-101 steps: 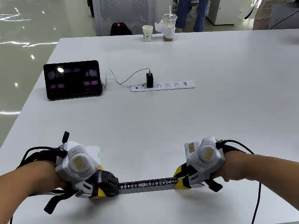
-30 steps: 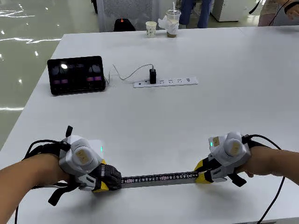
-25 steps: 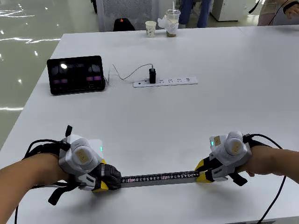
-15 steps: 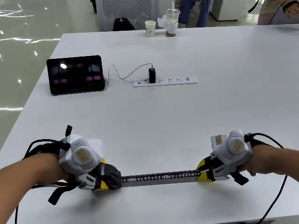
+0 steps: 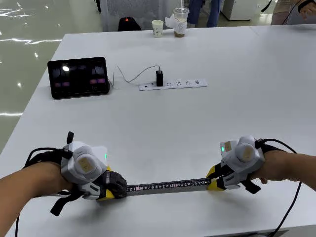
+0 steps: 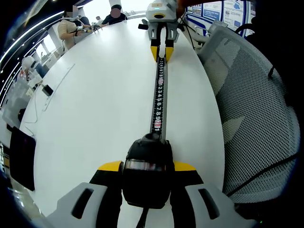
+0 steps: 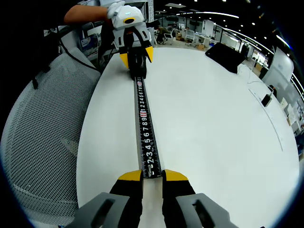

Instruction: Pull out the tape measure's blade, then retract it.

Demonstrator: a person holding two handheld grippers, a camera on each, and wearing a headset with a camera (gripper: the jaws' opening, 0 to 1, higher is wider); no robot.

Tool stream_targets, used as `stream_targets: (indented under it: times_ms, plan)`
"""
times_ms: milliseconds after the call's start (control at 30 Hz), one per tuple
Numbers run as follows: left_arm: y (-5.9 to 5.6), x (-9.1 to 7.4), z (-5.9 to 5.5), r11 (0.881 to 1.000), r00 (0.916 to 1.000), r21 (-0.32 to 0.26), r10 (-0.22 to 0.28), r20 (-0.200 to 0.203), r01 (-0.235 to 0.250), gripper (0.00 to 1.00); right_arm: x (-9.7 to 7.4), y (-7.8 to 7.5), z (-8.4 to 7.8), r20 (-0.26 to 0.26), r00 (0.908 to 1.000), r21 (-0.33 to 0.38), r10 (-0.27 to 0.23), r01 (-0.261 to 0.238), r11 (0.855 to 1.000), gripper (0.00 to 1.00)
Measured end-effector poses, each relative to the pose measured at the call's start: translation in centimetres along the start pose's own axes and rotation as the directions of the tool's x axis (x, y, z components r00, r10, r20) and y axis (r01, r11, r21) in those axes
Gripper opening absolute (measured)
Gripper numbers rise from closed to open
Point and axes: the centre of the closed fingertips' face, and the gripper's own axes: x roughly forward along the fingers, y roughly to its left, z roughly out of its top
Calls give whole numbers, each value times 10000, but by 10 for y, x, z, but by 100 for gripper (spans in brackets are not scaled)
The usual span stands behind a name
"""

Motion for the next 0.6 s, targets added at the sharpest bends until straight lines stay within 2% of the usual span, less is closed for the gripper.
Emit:
stream_targets:
  times_ms: [233, 433, 600]
  plan:
    - [1, 1, 0, 9997, 9998, -225, -66, -179, 62, 34, 0, 1, -1, -658, 9978, -592, 13, -52, 9982, 12]
    - [-1, 0, 0, 9998, 9997, -160, -74, -243, 70, 34, -1, 0, -2, -728, 9973, -531, -81, 42, 9986, 13]
    - [0, -4, -1, 9999, 9996, -148, -94, -268, 90, 35, 0, 0, -1, -919, 9957, -768, -153, 83, 9970, 13]
